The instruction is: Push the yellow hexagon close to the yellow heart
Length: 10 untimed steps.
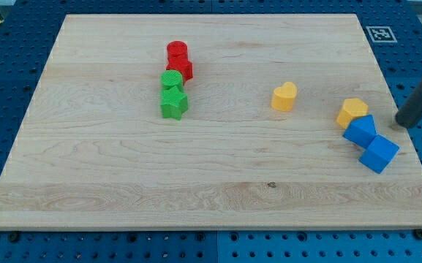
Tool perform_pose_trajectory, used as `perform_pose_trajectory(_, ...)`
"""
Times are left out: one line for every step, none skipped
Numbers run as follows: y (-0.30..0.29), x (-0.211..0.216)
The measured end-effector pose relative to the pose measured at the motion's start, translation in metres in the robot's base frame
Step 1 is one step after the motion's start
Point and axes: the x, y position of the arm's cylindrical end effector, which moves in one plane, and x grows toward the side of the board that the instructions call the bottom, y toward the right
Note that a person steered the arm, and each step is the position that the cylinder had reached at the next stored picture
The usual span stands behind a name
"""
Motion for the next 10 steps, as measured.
perform_pose_trajectory(-0.028,0.002)
perform_pose_trajectory(-0.045,0.002)
perform_pose_trajectory(-0.063,-0.011)
perform_pose_trajectory(-0.080,-0.011)
perform_pose_trajectory(-0.098,-0.008)
perform_pose_trajectory(-0.103,-0.008)
perform_pose_trajectory(-0.103,-0.024)
perform_pose_trajectory(-0.103,-0.029)
perform_pose_trajectory(-0.103,-0.029)
perform_pose_trajectory(-0.096,-0.029)
